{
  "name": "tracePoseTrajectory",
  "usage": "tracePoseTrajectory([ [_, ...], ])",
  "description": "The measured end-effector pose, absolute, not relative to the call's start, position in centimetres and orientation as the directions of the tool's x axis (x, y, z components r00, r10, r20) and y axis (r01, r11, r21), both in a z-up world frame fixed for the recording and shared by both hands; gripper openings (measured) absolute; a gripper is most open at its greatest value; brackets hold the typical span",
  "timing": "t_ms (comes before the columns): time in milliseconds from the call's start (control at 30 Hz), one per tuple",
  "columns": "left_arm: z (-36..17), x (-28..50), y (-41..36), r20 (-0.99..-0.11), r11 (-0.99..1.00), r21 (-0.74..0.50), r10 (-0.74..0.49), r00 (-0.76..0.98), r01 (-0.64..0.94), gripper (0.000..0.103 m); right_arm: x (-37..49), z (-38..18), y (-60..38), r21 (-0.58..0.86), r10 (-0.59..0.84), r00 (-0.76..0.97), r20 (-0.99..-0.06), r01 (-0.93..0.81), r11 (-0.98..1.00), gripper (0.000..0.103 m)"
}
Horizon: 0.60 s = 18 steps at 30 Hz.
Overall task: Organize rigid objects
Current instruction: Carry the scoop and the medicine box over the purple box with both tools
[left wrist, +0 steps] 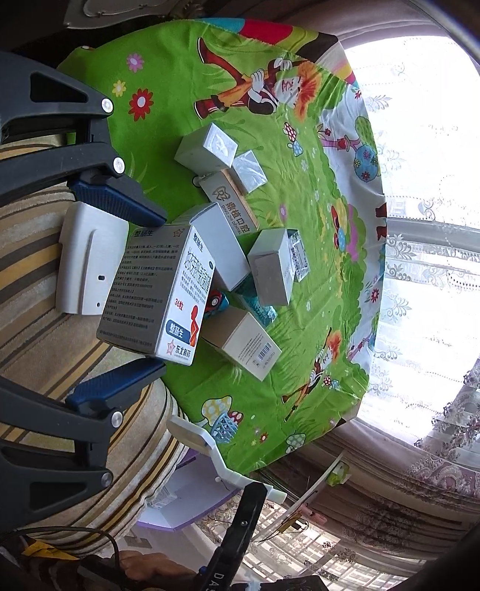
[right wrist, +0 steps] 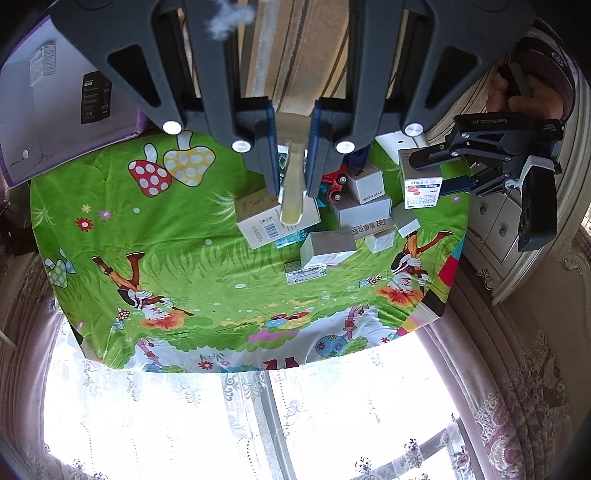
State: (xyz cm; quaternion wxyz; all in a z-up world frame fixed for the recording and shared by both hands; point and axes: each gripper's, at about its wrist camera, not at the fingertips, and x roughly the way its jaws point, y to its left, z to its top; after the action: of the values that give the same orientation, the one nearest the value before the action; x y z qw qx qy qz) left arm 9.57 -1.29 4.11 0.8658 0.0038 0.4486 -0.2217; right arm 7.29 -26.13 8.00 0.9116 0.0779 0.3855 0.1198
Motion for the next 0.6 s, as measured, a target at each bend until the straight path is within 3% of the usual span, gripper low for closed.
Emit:
tracePoseTrajectory([
  [600,5.7,7.4,-9.7,-0.756,0.833,-0.218,-0.474,0.451,0.508,0.074,1.4,8.4,-39.5,0.241,0.114,0.721,-0.683,0.075,0.968,0.017],
])
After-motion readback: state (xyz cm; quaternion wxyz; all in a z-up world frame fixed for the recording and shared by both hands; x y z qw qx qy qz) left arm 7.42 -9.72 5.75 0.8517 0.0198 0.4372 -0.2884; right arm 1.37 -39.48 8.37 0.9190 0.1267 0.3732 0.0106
